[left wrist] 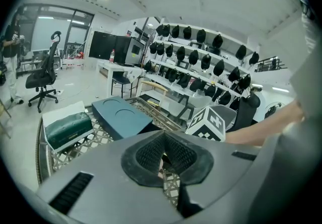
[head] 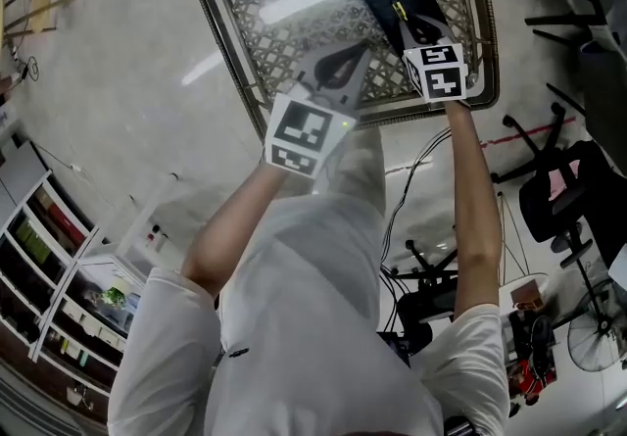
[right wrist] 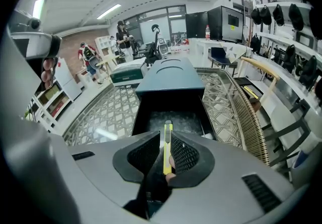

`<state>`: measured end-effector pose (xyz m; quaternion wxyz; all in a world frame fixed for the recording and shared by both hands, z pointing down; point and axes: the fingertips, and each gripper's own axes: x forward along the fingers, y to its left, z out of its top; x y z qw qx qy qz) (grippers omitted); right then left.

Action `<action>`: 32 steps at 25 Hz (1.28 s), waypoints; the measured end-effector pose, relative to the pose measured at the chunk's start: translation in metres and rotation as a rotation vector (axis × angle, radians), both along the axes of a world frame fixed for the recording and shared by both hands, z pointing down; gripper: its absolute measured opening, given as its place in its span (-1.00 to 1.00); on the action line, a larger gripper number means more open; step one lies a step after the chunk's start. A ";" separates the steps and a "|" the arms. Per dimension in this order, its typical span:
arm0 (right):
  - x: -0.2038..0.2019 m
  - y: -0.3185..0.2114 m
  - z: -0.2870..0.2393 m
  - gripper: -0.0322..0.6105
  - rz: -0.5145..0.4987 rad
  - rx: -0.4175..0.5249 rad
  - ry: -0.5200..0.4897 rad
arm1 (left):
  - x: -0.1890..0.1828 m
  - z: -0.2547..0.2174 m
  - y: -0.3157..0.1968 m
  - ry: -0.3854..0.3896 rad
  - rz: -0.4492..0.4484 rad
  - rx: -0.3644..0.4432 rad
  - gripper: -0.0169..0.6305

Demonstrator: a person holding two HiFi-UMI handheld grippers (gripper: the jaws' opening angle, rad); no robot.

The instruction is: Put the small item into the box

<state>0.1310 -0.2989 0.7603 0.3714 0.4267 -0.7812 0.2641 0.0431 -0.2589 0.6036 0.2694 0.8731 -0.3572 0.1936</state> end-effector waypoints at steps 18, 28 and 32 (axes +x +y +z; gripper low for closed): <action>-0.009 0.017 -0.077 -0.75 0.063 0.127 -0.062 | -0.015 -0.032 0.009 0.022 0.003 0.049 -0.94; -0.018 0.036 -0.153 -0.78 0.106 0.237 -0.096 | -0.037 -0.068 0.029 0.049 -0.006 0.077 -0.94; -0.017 0.046 -0.185 -0.79 0.142 0.282 -0.113 | -0.052 -0.082 0.034 0.060 -0.025 0.087 -0.94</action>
